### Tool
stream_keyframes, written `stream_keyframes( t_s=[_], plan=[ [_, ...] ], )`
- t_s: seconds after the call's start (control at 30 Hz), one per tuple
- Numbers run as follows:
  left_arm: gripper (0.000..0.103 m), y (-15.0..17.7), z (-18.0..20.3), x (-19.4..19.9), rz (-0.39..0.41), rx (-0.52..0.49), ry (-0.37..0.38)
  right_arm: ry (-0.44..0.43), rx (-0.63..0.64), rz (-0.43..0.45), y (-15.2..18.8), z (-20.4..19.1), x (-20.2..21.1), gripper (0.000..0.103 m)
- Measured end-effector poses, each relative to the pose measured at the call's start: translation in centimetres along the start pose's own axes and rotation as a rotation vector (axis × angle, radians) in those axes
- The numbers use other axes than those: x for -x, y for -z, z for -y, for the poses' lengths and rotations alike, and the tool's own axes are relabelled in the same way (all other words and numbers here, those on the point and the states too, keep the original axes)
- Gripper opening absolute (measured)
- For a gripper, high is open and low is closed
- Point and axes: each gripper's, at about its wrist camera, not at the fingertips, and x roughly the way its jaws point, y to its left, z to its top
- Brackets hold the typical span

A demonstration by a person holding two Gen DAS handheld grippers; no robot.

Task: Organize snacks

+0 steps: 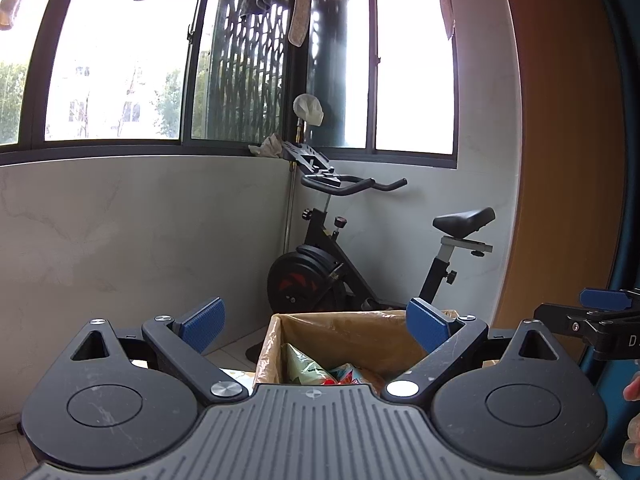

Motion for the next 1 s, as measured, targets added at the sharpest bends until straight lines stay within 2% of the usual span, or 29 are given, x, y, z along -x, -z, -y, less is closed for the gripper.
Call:
stream_keyframes(
  t_s=[1.0],
  plan=[
    [0.098, 0.3, -1.1, 0.3, -0.006, 0.032, 0.018, -0.008, 0.007, -0.001, 0.3, 0.0, 0.3, 0.103]
  ],
)
